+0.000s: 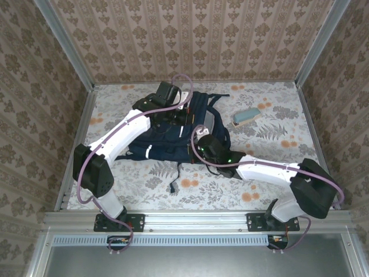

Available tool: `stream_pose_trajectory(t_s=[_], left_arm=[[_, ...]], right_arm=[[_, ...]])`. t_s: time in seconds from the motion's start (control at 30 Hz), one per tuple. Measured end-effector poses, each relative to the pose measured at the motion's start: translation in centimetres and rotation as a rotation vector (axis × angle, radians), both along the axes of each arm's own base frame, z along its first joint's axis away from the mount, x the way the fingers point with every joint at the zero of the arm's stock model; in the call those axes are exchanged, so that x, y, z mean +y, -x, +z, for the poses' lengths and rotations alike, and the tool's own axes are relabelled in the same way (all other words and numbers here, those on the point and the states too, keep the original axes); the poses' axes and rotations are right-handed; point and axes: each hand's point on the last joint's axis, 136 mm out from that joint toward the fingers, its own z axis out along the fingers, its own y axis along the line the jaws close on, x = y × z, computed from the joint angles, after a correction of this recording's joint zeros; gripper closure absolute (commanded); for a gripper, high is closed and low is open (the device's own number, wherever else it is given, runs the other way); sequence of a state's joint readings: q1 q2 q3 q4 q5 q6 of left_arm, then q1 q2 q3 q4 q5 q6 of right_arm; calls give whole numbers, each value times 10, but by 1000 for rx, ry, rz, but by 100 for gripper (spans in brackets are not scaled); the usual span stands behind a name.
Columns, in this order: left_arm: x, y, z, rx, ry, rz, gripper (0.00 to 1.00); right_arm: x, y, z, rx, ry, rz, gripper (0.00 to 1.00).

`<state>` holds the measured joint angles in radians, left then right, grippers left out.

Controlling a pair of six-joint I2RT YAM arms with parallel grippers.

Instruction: Pack books, pencil case, and school supplies into a backpack

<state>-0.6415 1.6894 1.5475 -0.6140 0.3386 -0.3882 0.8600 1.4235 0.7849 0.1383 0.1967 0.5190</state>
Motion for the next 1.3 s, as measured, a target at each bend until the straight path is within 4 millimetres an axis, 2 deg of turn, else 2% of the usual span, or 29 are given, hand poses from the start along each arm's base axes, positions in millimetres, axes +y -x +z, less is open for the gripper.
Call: stream_pose_trajectory(t_s=[0.17, 0.3, 0.33, 0.4, 0.47, 0.6, 0.7, 0.97, 1.17, 1.3], left_arm=[[-1, 1, -4, 3, 7, -11, 100], [0, 2, -7, 12, 6, -10, 87], [0, 2, -7, 15, 7, -11, 89], [0, 2, -9, 17, 16, -14, 100], [0, 4, -10, 21, 20, -14, 100], [2, 3, -7, 15, 24, -11, 100], [2, 3, -6, 17, 29, -12, 100], [1, 4, -5, 26, 40, -15, 100], [1, 3, -4, 29, 49, -14, 100], [1, 3, -3, 26, 51, -14, 100]], right_arm=[[-25, 5, 0, -2, 37, -50, 99], [-33, 5, -6, 12, 65, -65, 100], [-32, 5, -7, 16, 66, -59, 100], [-28, 7, -10, 30, 67, -34, 98], [-22, 10, -14, 47, 67, -11, 91], [-4, 18, -18, 68, 57, 44, 68], [5, 23, -23, 87, 46, 64, 59], [21, 12, -31, 85, 27, 52, 58], [21, -5, -23, 26, 30, -13, 57], [18, -13, -26, 0, 49, -55, 56]])
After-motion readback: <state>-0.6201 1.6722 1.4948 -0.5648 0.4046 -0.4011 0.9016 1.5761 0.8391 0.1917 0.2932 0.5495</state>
